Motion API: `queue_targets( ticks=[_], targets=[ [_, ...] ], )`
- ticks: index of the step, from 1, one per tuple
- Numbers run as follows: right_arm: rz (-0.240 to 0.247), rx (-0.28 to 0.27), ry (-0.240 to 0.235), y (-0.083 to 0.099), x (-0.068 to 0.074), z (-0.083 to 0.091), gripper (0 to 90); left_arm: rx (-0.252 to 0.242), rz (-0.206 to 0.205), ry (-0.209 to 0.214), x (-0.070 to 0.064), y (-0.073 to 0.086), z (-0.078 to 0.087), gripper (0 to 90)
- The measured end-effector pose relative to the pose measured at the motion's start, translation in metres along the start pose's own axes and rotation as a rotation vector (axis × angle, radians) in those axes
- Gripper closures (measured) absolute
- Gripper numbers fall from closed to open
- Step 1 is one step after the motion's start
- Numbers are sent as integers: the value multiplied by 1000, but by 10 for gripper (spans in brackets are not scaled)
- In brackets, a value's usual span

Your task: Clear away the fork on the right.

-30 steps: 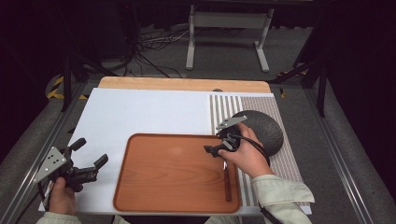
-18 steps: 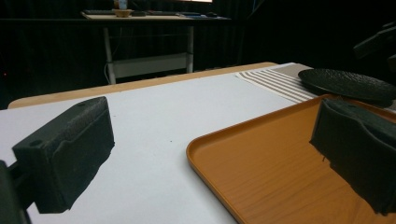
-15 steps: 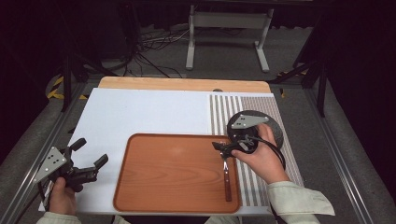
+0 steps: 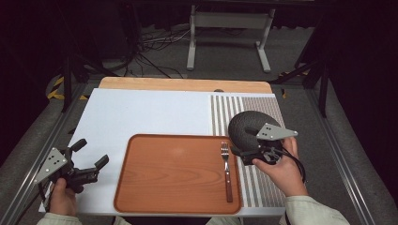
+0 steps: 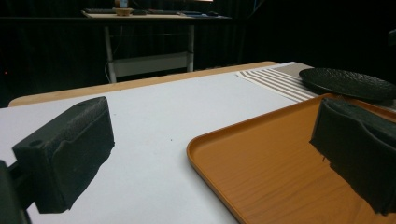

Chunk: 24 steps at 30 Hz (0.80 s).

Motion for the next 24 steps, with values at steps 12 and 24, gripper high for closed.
queue_targets(
  ticks=[12,24],
  targets=[
    [-11,-46,54,32,-14,16,118,1,3,-7,1,1,0,2],
    [-77,-131,75,61,-26,27,103,1,3,-8,2,2,0,2]
  ],
)
Point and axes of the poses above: each handheld gripper's, and its own axes: z roughly backward along the jaws, y roughly out of its underside, x roughly to its left, the point moved 6 cm from there along -z, roughly forward along the jaws, and after that the axes turned 11 degrees about y, right-handed, at the moved point
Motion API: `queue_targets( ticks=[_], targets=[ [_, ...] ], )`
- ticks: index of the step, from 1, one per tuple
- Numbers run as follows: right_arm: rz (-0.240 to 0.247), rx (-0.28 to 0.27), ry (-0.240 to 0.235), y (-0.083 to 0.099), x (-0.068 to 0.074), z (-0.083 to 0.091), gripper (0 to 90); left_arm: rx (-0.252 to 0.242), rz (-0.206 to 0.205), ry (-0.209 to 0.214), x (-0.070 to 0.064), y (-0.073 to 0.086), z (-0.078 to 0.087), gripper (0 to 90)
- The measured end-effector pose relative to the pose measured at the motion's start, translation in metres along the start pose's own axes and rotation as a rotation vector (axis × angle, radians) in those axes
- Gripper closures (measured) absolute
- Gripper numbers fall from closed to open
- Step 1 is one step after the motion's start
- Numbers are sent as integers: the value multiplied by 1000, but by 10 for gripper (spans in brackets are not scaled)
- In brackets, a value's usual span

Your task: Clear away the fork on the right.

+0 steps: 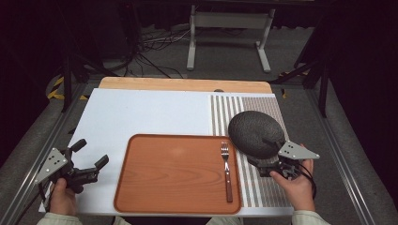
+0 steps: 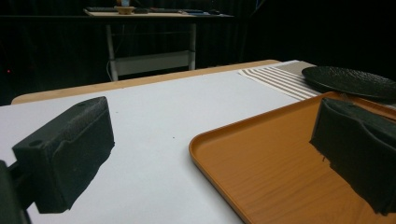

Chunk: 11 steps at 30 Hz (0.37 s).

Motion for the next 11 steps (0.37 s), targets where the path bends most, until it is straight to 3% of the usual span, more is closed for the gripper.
queue_targets(
  ticks=[7,11],
  targets=[
    [-55,2,3,20,-7,3,92,-3,-4,5,-1,-1,0,3],
    [-63,20,5,28,-7,4,91,-4,-5,6,0,-1,0,2]
  ],
)
Point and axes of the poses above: each handheld gripper's, and its own axes: z roughly backward along the jaws, y roughly out of its underside, x roughly to its left, the point moved 6 cm from there along -z, roughly forward along the jaws, and after that the axes turned 11 degrees about y, right-handed, at the moved point
